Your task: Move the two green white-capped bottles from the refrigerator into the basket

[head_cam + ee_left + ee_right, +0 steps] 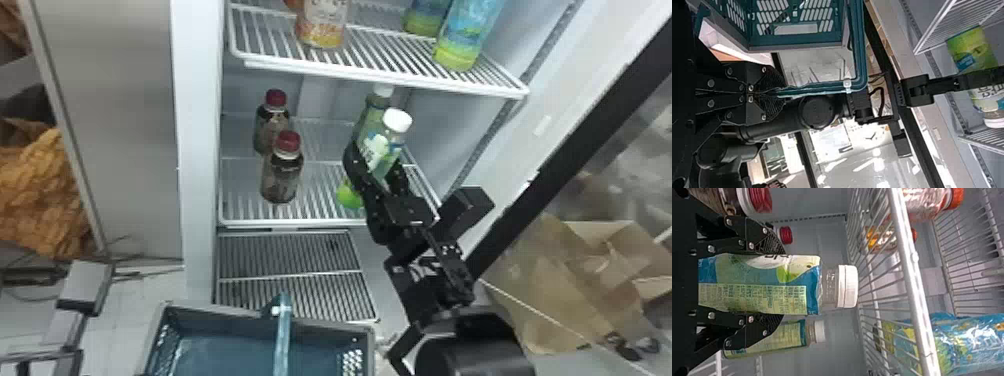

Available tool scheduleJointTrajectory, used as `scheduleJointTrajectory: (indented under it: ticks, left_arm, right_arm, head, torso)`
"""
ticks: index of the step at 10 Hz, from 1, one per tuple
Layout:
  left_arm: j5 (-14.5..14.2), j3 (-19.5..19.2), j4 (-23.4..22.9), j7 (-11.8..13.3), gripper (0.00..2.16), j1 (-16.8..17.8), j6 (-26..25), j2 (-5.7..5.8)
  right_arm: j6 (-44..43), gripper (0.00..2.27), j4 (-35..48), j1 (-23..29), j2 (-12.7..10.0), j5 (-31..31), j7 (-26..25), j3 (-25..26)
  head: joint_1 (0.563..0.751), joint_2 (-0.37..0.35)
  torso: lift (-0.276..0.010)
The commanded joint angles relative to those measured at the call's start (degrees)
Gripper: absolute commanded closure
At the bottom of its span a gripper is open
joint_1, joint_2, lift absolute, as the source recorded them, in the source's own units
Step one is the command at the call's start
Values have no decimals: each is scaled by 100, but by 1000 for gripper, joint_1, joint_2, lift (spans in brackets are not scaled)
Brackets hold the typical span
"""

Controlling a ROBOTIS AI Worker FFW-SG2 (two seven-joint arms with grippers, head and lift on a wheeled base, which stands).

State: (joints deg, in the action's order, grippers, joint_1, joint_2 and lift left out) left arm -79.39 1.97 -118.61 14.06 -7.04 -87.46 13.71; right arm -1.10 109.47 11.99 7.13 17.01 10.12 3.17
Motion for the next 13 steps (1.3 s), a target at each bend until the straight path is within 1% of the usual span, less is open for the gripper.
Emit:
scheduleJointTrajectory:
  ticks: [1, 5, 11, 13]
  left_arm:
    - [9, -26, 0, 0, 1161, 1, 0, 0]
    - [32, -37, 0, 0, 1161, 15, 0, 0]
    - [66, -106, 0, 0, 1161, -13, 0, 0]
    - [55, -117, 0, 0, 1161, -13, 0, 0]
  right_arm:
    - [236, 720, 338, 206, 34, 105, 16, -54]
    - [1052, 720, 1392, 924, 69, 379, 51, -54]
    - [2360, 722, 3094, 2246, 52, 733, 86, 3]
    - [2613, 723, 3445, 2639, 34, 779, 86, 26]
  head:
    - [695, -350]
    - [695, -350]
    - [695, -325]
    - [695, -318]
  torso:
    - [-263]
    - [-263]
    - [-263]
    - [-263]
